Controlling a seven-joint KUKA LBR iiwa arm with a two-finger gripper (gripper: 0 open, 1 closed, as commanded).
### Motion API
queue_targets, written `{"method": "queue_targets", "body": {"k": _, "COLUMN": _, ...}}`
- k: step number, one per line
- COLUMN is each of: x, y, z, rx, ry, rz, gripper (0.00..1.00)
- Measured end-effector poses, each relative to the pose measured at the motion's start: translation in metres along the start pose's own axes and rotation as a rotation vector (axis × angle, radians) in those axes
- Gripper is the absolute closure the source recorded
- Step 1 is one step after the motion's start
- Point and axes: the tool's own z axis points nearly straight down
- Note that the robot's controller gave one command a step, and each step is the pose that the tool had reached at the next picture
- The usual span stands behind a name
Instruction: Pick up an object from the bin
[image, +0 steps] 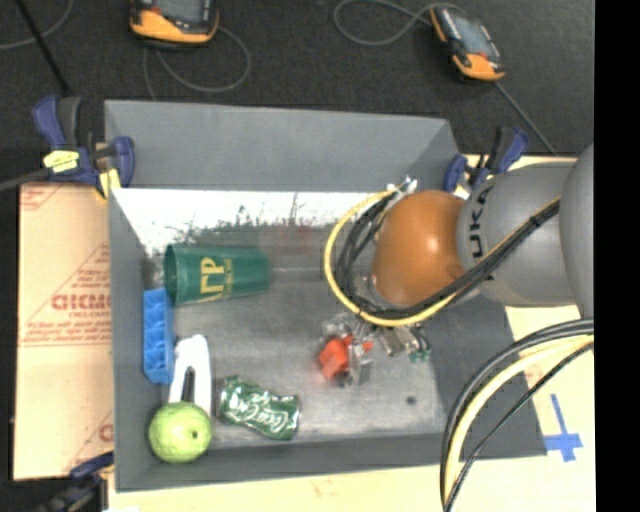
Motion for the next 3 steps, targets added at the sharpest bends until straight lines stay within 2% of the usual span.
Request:
{"method": "queue_targets", "body": {"k": 1, "x": 0.0, "y": 0.0, "z": 0.0, "rx": 0.0, "ry": 0.0, "rz": 0.001, "gripper": 1.0}}
{"method": "queue_targets", "body": {"k": 2, "x": 0.005, "y": 0.006, "z": -0.099, "rx": 0.0, "ry": 0.0, "rz": 0.01, "gripper": 1.0}}
{"method": "queue_targets", "body": {"k": 3, "x": 0.005, "y": 0.006, "z": -0.099, "rx": -0.001, "ry": 0.0, "rz": 0.011, "gripper": 1.0}}
